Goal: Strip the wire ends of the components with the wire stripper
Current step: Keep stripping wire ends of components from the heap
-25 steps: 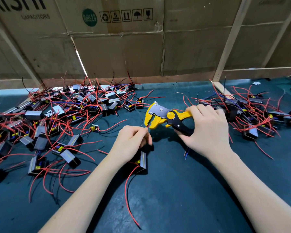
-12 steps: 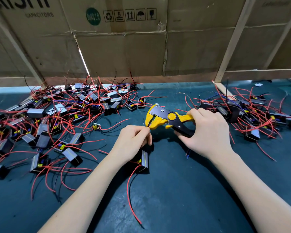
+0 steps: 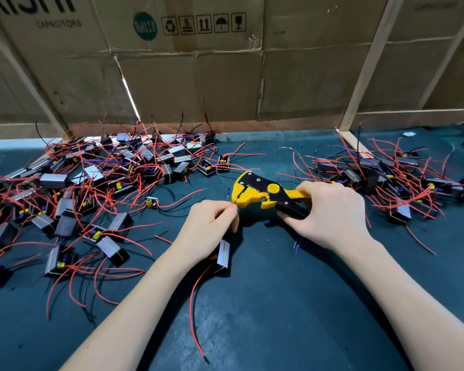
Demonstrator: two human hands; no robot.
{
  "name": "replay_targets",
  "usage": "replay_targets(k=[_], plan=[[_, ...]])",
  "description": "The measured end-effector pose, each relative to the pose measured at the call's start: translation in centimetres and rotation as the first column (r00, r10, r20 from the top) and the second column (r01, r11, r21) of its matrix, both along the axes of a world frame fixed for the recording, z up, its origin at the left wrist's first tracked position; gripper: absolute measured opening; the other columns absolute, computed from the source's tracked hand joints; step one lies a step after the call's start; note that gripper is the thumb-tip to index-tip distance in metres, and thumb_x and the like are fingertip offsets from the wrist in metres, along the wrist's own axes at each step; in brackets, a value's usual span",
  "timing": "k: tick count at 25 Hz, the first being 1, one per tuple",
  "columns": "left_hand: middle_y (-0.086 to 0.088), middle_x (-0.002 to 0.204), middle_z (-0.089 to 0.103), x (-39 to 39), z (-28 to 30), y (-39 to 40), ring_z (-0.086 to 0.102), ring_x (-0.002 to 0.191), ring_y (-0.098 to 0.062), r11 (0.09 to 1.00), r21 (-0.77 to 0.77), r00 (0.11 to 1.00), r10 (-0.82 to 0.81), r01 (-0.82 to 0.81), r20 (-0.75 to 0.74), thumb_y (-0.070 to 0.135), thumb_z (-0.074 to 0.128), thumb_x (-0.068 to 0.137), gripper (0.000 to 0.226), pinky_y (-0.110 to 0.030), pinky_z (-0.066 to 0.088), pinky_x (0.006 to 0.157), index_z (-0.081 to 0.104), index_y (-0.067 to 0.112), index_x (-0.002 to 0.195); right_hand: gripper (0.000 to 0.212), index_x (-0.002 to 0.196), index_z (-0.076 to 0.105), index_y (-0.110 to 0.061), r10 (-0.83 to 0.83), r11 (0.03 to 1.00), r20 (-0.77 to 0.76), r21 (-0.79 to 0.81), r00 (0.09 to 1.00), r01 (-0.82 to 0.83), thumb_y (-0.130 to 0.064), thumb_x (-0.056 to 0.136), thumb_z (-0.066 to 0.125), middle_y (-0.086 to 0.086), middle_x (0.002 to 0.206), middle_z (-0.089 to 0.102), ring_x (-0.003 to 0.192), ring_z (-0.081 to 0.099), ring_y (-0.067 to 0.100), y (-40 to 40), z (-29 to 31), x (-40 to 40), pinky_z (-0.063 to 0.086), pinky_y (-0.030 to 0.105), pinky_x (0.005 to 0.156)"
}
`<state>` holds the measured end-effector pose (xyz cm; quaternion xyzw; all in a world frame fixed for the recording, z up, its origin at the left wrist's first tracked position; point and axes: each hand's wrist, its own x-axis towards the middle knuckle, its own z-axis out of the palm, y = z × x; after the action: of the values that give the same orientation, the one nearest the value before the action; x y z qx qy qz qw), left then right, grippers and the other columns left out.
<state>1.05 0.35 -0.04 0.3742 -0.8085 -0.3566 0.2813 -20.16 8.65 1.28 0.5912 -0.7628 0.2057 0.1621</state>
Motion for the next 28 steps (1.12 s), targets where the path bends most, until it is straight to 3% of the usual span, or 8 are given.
replay_targets(k=[8,11,13,15,18,20,23,28], plan=[[0.003,0.062,0.056,0.5,0.0,-0.1,0.052,0.064,-0.015,0.956,-0.287,0.99,0.096,-0.062,0.104,0.033,0.047,0.1,0.036,-0.038,0.045,0.065,0.063,0.015,0.074,0.051,0.099,0.063,-0.014,0.019,0.967,-0.007,-0.253,1.0,-0.02,-0.053,0.068,0.074,0.003,0.092,0.064,0.09,0.061,0.031,-0.4,-0.3,-0.7,0.043,0.039,0.073],[0.01,0.067,0.058,-0.1,0.1,0.5,0.055,0.058,-0.01,0.999,0.02,0.992,-0.031,0.034,-0.126,0.017,0.048,0.102,0.02,-0.028,0.046,0.059,0.067,0.014,0.098,0.052,0.1,0.064,-0.013,-0.046,0.966,-0.05,-0.255,0.998,0.032,-0.051,0.066,0.078,0.005,0.093,0.064,0.091,0.058,0.032,-0.4,-0.6,-1.6,0.035,0.039,0.076],[0.003,0.107,0.065,-0.8,0.5,1.2,0.07,0.088,-0.014,0.933,0.256,0.927,-0.156,0.251,-0.341,0.011,0.049,0.101,0.022,-0.03,0.056,0.078,0.059,0.014,0.121,0.054,0.102,0.064,-0.013,-0.074,0.959,-0.022,-0.276,0.997,0.065,-0.049,0.065,0.08,0.005,0.095,0.064,0.091,0.058,0.032,-0.4,-0.6,-1.9,0.034,0.039,0.076],[0.002,0.132,0.058,-0.6,1.0,0.7,0.062,0.117,-0.012,0.958,0.128,0.928,-0.206,0.256,-0.312,0.015,0.054,0.097,0.032,-0.03,0.049,0.099,0.055,0.016,0.129,0.057,0.107,0.064,-0.013,-0.095,0.947,0.061,-0.301,0.994,0.109,-0.05,0.066,0.08,0.006,0.098,0.065,0.094,0.059,0.032,-0.4,-0.3,-1.8,0.037,0.04,0.078],[-0.001,0.127,0.061,2.3,1.4,-2.2,0.053,0.122,-0.022,0.909,-0.325,0.965,0.231,-0.26,-0.126,0.017,0.055,0.085,0.037,-0.035,0.038,0.102,0.063,0.013,0.121,0.057,0.107,0.063,-0.016,-0.048,0.946,0.181,-0.306,0.982,0.103,-0.055,0.069,0.077,0.002,0.099,0.065,0.097,0.06,0.029,-0.2,0.3,-1.5,0.041,0.042,0.082],[-0.015,0.129,0.058,5.1,1.4,-4.1,0.046,0.122,-0.038,0.722,-0.449,0.775,0.624,-0.526,0.096,0.018,0.058,0.087,0.041,-0.043,0.035,0.098,0.058,0.008,0.126,0.053,0.102,0.063,-0.018,0.065,0.968,0.237,-0.252,0.969,-0.004,-0.055,0.067,0.077,-0.002,0.096,0.065,0.096,0.062,0.025,0.0,0.5,-1.4,0.044,0.044,0.084],[-0.026,0.125,0.057,7.2,0.6,-5.4,0.048,0.115,-0.046,0.714,-0.39,0.585,0.7,-0.582,0.409,0.024,0.06,0.09,0.043,-0.049,0.039,0.095,0.057,0.004,0.128,0.05,0.096,0.06,-0.024,0.136,0.989,0.21,0.025,0.968,-0.145,-0.061,0.064,0.071,-0.008,0.091,0.063,0.095,0.061,0.019,0.1,0.5,-0.8,0.041,0.038,0.084],[-0.016,0.097,0.07,7.1,0.7,-5.3,0.047,0.108,-0.039,0.632,-0.55,0.576,0.76,-0.546,0.302,0.028,0.074,0.083,0.018,-0.045,0.03,0.088,0.075,0.016,0.096,0.046,0.097,0.058,-0.028,0.091,0.996,0.208,-0.005,0.974,-0.092,-0.057,0.065,0.073,-0.01,0.09,0.061,0.096,0.06,0.019,-0.2,-0.3,-0.8,0.038,0.035,0.08]])
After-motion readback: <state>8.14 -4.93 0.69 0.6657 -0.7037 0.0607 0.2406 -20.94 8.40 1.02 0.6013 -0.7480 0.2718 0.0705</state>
